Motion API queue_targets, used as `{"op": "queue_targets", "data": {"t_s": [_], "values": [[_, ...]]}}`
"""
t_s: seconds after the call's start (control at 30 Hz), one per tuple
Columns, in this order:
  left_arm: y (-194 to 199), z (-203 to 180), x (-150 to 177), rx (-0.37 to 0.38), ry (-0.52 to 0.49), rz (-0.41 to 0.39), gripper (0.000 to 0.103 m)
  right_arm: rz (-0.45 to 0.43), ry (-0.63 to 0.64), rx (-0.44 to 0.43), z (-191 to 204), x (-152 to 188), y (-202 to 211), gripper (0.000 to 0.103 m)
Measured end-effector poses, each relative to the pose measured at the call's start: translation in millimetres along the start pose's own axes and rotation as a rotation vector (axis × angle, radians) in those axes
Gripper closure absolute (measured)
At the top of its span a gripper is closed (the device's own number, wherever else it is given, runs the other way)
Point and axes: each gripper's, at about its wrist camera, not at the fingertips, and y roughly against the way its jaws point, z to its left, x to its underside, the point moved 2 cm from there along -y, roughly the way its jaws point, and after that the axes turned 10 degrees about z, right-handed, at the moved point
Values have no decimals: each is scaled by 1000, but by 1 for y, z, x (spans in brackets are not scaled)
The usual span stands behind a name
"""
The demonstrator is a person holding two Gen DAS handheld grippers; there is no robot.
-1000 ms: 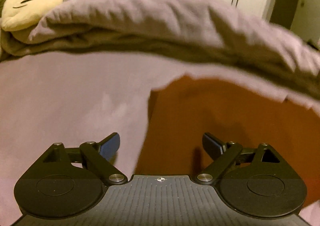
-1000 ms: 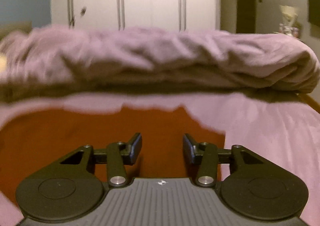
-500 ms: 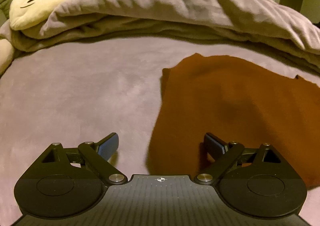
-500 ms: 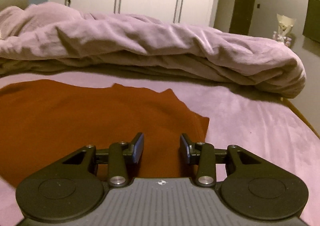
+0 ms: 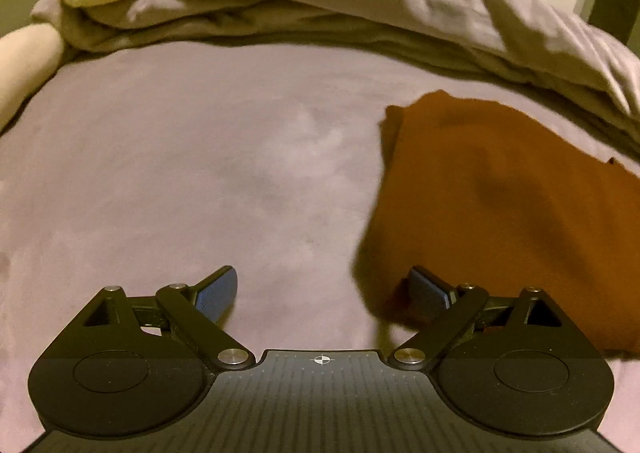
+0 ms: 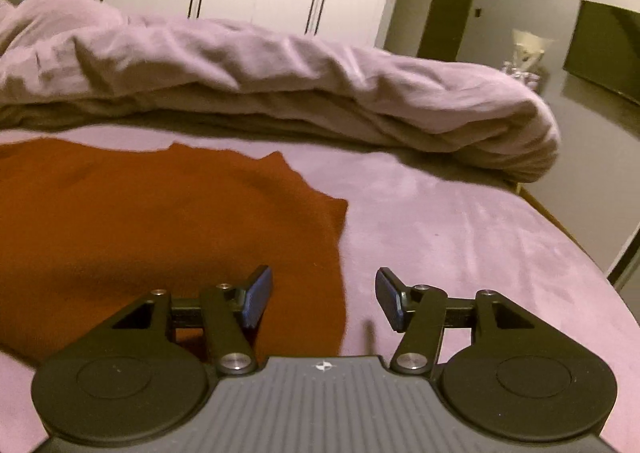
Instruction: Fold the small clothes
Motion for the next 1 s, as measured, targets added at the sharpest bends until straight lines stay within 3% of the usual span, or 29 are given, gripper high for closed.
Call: {"op": "queue_targets", "data": {"t_s": [0.17,0.23,0.4,0.57,0.63,0.7,0.77,0.87,1.0], "values": [[2,8,13,238,66,55,7,-23,-49,-40,-3,35,37,46],[-2,6,17,300,95,80,7,-2,-48,-49,3,53,47,45],[-3,-12,18,329,89,78,7,33,-50,-92,17,75,60,44],[-12,-25,16,364,102,83,10,15,-34,-141,28,66,62,43],[-18,-24,14,368,143,91,15,-12,-34,-157,30,58,62,44],[-22,-25,9,393,174,90,18,-27,-47,-167,30,51,59,56],[-25,-24,5,373,186,93,24,-11,-51,-174,30,45,50,70],[-30,-21,-1,333,185,94,41,12,-25,-135,30,41,33,76],[-33,-2,-8,373,249,93,64,29,76,-85,34,36,15,77]]}}
